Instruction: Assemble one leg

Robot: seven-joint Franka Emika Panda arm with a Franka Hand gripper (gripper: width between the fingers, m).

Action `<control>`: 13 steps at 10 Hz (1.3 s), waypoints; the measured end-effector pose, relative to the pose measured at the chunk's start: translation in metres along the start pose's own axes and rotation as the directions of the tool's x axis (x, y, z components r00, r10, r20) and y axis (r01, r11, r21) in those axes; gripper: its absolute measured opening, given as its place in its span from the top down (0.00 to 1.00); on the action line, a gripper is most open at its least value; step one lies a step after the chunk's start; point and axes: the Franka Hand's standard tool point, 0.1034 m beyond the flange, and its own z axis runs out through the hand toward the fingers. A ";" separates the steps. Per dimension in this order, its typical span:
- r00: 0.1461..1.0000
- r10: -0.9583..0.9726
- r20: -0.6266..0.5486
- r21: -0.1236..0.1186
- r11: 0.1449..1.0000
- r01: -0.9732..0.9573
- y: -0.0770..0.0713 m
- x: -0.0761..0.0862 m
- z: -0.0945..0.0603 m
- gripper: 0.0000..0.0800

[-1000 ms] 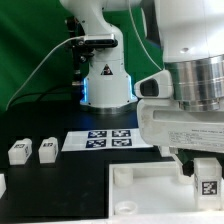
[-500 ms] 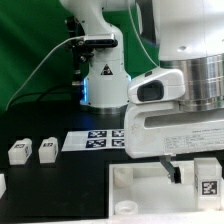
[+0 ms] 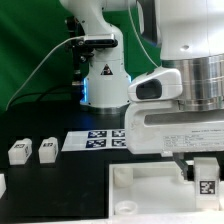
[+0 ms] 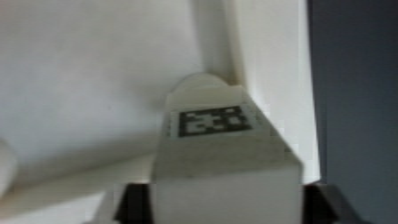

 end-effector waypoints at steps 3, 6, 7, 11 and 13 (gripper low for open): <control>0.908 0.418 0.023 -0.016 0.909 -0.417 0.003 0.002 0.000 0.63; 0.484 0.874 0.049 -0.032 0.486 -0.873 0.005 -0.001 0.001 0.63; 0.321 0.943 0.090 -0.012 0.323 -0.946 0.006 -0.003 0.001 0.63; 0.000 0.995 0.098 -0.041 0.004 -0.999 0.009 -0.002 -0.002 0.63; 0.005 0.996 0.093 -0.041 0.009 -0.999 0.011 -0.002 -0.002 0.63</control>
Offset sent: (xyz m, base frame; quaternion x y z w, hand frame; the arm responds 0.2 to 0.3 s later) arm 0.0316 0.0024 0.0083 0.0196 0.0247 0.3642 0.9308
